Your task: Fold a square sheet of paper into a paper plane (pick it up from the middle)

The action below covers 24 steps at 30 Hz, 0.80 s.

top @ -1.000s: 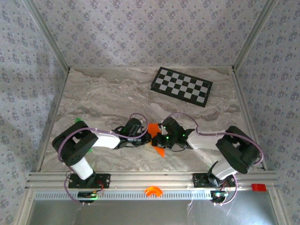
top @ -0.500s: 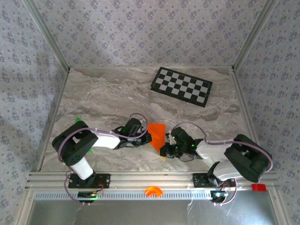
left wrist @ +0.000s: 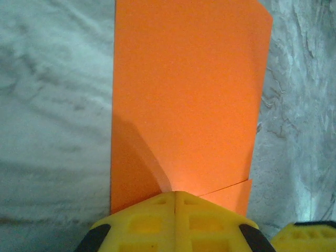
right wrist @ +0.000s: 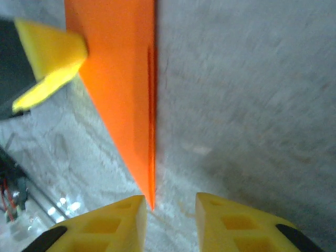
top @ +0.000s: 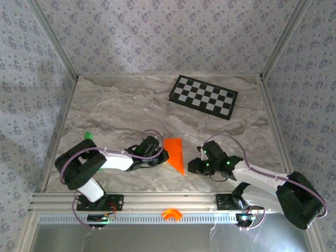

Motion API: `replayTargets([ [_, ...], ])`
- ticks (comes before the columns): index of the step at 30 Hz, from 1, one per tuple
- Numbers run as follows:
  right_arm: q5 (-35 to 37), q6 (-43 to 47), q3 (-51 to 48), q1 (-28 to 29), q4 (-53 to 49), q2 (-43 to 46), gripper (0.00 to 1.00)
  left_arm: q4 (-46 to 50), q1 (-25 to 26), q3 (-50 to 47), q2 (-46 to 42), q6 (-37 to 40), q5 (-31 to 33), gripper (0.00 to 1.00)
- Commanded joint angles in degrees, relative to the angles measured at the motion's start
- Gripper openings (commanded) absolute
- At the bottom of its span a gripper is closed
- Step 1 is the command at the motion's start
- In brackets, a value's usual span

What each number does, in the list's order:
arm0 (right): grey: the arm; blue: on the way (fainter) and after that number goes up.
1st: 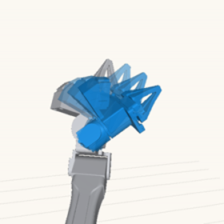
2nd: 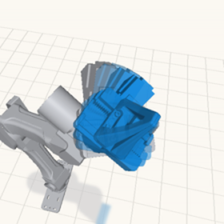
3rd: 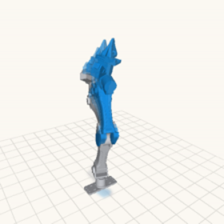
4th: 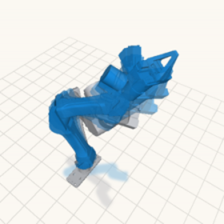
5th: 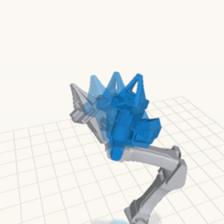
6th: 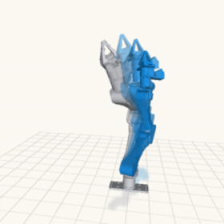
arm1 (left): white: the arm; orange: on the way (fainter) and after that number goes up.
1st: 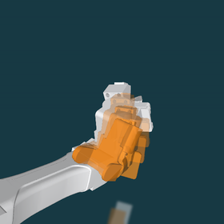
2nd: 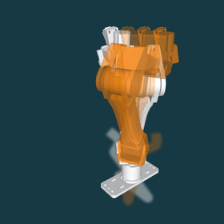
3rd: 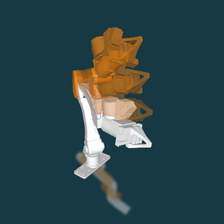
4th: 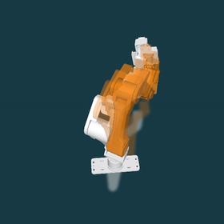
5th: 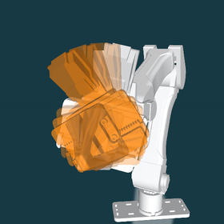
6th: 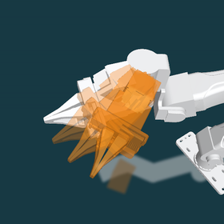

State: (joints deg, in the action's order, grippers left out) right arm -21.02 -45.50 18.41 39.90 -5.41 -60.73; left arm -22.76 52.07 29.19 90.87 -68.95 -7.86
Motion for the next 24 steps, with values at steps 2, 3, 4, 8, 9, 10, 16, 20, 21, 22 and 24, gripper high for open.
replayTargets([
  [2,6.4,1.9,2.8,-1.3,1.5,0.0,0.42,5.1,2.6,-0.6,-2.4,-4.4,7.6,0.03],
  [3,5.5,2.2,3.1,-1.4,2.4,-0.6,0.45,5.0,2.6,-0.5,-2.7,-4.5,7.9,0.04],
  [4,3.9,2.6,3.5,-1.7,3.1,-1.4,0.47,4.4,2.8,-0.4,-3.2,-4.2,7.8,0.06],
  [8,-1.4,4.2,7.1,-3.0,4.2,-7.1,0.48,5.6,2.9,-0.5,-7.1,-1.9,8.9,0.16],
  [9,-2.2,4.2,7.6,-3.1,4.4,-8.8,0.48,6.7,2.9,-0.4,-8.1,-1.1,9.5,0.19],
  [10,-3.3,3.9,8.2,-3.6,4.8,-10.7,0.48,7.9,2.6,-0.3,-9.4,-0.2,9.7,0.22],
  [16,-7.9,3.6,10.0,-4.7,9.9,-17.9,0.46,10.5,-2.2,-0.7,-12.9,4.0,3.1,0.34],
  [20,-9.8,4.5,11.3,-4.7,11.0,-20.2,0.4,10.3,-5.4,-1.7,-14.0,5.4,-1.9,0.39],
  [21,-10.1,4.8,11.4,-4.7,10.9,-20.6,0.38,10.0,-6.0,-2.0,-14.0,5.5,-2.8,0.39],
  [22,-10.3,5.1,11.5,-4.7,10.9,-20.9,0.36,9.5,-6.6,-2.2,-14.2,5.5,-3.8,0.39],
  [24,-11.0,5.5,11.5,-4.8,11.0,-21.7,0.32,9.0,-7.4,-2.6,-14.5,5.5,-5.0,0.4],
])
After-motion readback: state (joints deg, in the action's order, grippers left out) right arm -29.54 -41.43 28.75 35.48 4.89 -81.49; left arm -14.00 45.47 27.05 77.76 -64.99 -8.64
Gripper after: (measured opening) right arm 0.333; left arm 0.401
